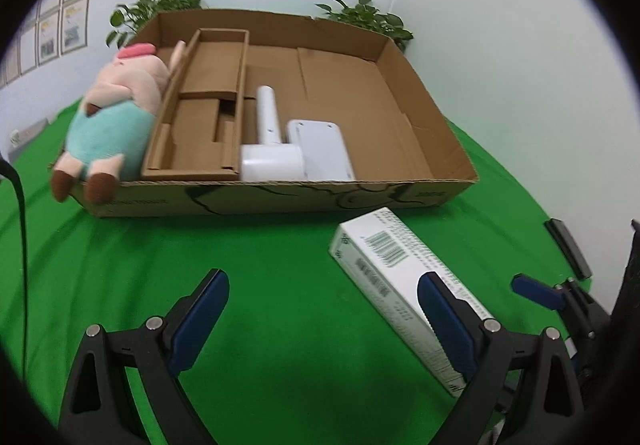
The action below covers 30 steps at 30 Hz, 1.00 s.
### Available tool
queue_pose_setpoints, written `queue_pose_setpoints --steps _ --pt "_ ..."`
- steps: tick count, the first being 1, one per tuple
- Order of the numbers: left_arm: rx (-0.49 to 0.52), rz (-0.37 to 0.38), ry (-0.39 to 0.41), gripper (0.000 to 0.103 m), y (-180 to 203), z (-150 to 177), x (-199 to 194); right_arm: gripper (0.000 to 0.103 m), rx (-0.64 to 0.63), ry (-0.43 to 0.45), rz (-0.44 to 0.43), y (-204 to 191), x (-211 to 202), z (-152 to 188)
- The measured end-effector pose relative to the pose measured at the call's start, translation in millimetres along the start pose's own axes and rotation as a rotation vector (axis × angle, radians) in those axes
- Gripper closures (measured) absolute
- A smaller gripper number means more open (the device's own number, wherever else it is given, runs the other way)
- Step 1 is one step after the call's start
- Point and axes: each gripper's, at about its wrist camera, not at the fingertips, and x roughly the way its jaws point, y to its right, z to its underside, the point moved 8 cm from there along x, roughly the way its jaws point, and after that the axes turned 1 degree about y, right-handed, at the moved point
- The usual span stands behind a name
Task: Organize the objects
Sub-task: 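Lower the right tool over the white-green printed box and close on it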
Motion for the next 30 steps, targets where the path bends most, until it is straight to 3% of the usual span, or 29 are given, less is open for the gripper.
queue_pose_setpoints --steps 7,12,16,20,28,30 --pt "-0.066 0.116 -0.054 0.008 17.9 -0.4 20.9 0.001 0.039 -0.017 -0.017 9.7 -2.2 8.6" --pt "-0.124 0.218 -0.119 0.008 27.8 12.7 33.6 0.027 0.007 -0.039 -0.024 4.0 -4.8 16.0" --pt "-0.130 0.225 -0.134 0.008 29.5 20.2 38.2 0.043 -0.015 -0.050 -0.013 -3.3 1.0 19.9" --pt "-0.151 0.245 -0.145 0.008 27.9 23.1 39.5 0.044 0.007 -0.052 -0.034 -10.0 5.0 17.9" --pt "-0.216 0.260 -0.167 0.008 17.0 24.9 42.3 0.043 0.151 -0.043 -0.204 -22.6 7.9 10.2" --pt "-0.238 0.271 -0.177 0.008 15.7 27.0 44.4 0.037 0.150 -0.048 -0.230 -27.5 8.3 10.1"
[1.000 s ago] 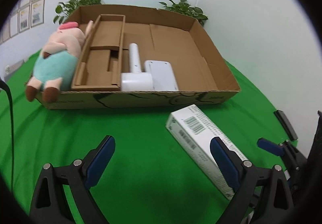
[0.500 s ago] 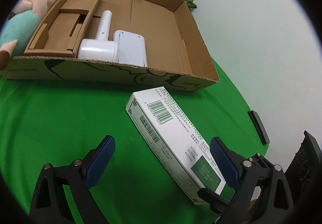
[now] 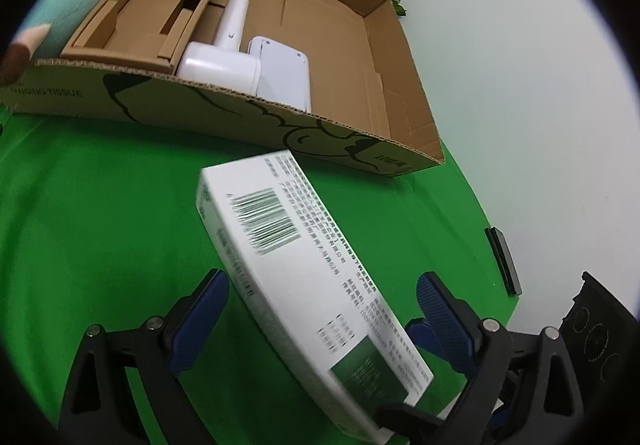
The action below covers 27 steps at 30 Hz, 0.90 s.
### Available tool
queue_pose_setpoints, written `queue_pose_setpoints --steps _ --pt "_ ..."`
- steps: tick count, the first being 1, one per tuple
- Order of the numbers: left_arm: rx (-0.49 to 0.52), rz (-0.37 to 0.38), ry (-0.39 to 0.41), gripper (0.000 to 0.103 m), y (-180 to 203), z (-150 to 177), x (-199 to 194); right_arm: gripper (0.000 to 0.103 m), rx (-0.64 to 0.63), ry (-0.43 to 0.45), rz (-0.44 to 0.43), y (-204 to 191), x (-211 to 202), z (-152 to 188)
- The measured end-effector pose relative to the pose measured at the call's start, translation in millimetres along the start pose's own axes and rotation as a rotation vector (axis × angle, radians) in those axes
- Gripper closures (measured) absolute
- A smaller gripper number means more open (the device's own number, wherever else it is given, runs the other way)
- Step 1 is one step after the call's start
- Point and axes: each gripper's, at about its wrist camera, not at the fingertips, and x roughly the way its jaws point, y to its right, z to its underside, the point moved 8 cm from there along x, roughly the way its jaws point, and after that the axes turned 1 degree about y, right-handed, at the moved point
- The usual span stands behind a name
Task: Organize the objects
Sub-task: 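Lower the right tool over the white-green printed box and close on it, then lift the printed box upright with the right tool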
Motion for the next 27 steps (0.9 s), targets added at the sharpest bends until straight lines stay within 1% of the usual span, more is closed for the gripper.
queue_pose_setpoints --steps 2,4,5,7,8,13,16,19,23,27 --pt "-0.015 0.015 -0.011 0.011 -0.8 2.1 2.7 0.032 -0.019 0.001 0.011 -3.9 0.9 0.6" --pt "-0.025 0.022 -0.024 0.013 -1.4 4.1 5.0 0.032 -0.031 -0.008 0.009 -8.0 2.4 2.1" --pt "-0.033 0.030 -0.034 0.017 -1.5 5.6 7.2 0.033 -0.037 -0.019 0.017 -9.1 4.4 3.2" --pt "-0.032 0.037 -0.036 0.020 -1.2 5.9 7.4 0.039 -0.053 -0.045 0.035 -10.4 9.3 6.9" --pt "-0.032 0.034 -0.036 0.022 -1.8 6.4 6.6 0.040 -0.068 -0.060 0.050 -11.8 12.4 9.3" --pt "-0.034 0.023 -0.031 0.030 -5.1 5.7 5.6 0.041 -0.100 -0.051 0.083 -16.5 13.5 9.0" --pt "-0.038 0.028 -0.036 0.031 -5.4 5.2 5.4 0.042 -0.042 -0.032 0.052 -12.3 10.6 7.0" --pt "-0.034 0.026 -0.035 0.031 -4.1 7.8 1.7 0.042 0.037 -0.011 0.000 -5.6 6.2 3.2" --pt "-0.040 0.020 -0.036 0.031 -5.1 8.3 -0.3 0.042 0.094 -0.015 -0.039 -0.6 5.4 3.4" --pt "-0.059 0.024 -0.035 0.031 -6.8 10.0 -2.1 0.042 0.136 -0.022 -0.103 -4.1 4.8 5.9"
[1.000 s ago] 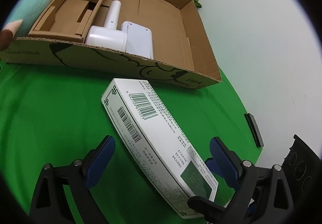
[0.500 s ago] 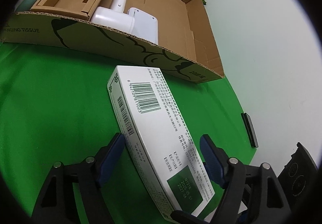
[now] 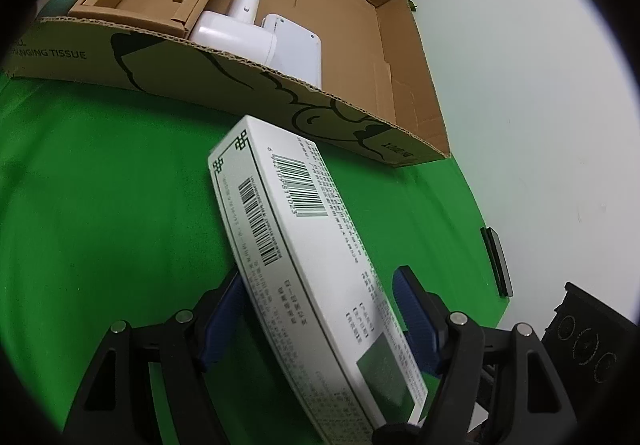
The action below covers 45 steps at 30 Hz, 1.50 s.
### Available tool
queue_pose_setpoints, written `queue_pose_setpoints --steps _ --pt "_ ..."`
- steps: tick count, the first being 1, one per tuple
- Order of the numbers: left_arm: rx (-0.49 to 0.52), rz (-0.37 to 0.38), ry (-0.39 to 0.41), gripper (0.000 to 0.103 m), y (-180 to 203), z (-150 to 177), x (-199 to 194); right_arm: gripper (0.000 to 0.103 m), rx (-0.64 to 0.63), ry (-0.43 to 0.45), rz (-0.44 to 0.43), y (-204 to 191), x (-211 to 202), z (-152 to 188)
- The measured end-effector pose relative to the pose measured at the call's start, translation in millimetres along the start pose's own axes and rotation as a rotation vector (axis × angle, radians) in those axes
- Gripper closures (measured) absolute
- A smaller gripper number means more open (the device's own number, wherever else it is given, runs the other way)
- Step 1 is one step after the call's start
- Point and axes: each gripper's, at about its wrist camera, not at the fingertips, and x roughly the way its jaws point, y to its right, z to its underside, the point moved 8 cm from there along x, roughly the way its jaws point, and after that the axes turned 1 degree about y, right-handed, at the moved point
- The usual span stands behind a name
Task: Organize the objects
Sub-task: 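Lift the printed box upright with the right tool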
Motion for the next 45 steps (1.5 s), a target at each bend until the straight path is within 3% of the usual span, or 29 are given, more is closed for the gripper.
queue_pose_setpoints --steps 2,17,30,45 --pt "-0.004 -0.010 0.000 0.042 -1.5 0.8 -0.8 0.042 -0.016 -0.003 0.007 -3.2 0.8 2.2" --pt "0.042 0.028 0.065 0.058 22.7 -12.2 -27.9 0.043 -0.072 0.021 0.047 -15.4 2.0 -4.2" --pt "0.166 -0.021 0.123 0.059 50.9 -37.5 -52.4 0.045 -0.078 0.098 0.066 -23.3 -4.4 -27.8" --pt "0.295 -0.045 0.191 0.059 86.4 -88.1 -63.8 0.045 -0.067 0.200 0.091 -17.6 -11.3 -90.8"
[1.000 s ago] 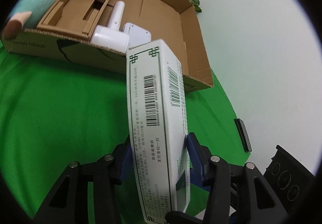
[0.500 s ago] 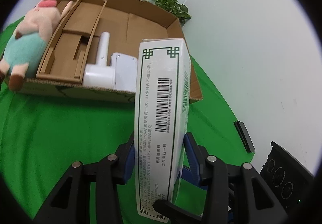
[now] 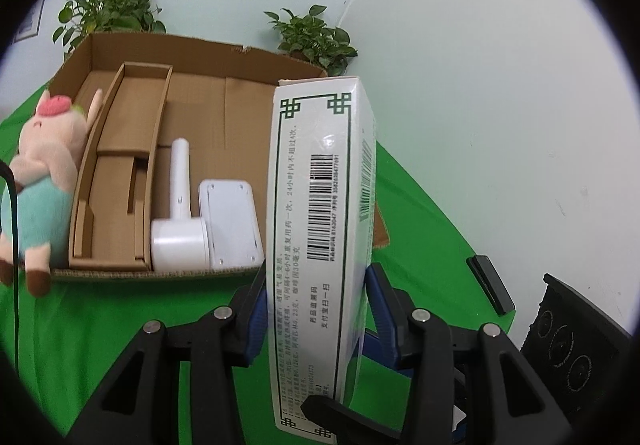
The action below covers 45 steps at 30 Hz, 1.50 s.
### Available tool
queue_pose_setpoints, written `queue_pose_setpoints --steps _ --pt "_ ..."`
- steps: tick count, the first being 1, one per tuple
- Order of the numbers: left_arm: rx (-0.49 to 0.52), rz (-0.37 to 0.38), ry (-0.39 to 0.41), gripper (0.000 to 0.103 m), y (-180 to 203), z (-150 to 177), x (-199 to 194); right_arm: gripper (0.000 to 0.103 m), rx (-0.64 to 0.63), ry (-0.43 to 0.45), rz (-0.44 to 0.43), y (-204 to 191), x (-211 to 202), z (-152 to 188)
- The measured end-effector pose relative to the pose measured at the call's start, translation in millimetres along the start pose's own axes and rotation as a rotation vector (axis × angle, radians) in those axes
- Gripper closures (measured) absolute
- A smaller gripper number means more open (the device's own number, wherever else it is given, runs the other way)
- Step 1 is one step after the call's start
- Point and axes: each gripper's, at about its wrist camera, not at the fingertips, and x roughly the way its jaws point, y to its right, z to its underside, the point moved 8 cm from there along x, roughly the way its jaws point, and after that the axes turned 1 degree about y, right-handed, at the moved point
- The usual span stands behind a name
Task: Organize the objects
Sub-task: 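Lift the printed box upright with the right tool, then carry the printed box into the tray beside the white device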
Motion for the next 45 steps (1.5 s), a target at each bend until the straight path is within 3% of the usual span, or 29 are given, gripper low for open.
queue_pose_setpoints --steps 9,14,19,45 --pt "0.062 -0.003 0.014 0.060 7.1 -48.0 16.4 0.045 0.006 0.033 0.008 12.2 12.1 -49.8" --pt "0.075 -0.039 -0.009 0.060 0.9 -99.9 45.7 0.045 0.049 -0.028 -0.028 38.9 40.7 -104.2" --pt "0.051 -0.031 -0.052 0.060 -6.2 -121.3 68.4 0.045 0.061 -0.083 -0.024 58.0 60.1 -135.6" --pt "-0.124 0.013 -0.282 0.057 -43.0 -66.3 177.3 0.045 0.159 -0.334 0.094 129.1 111.9 -95.0"
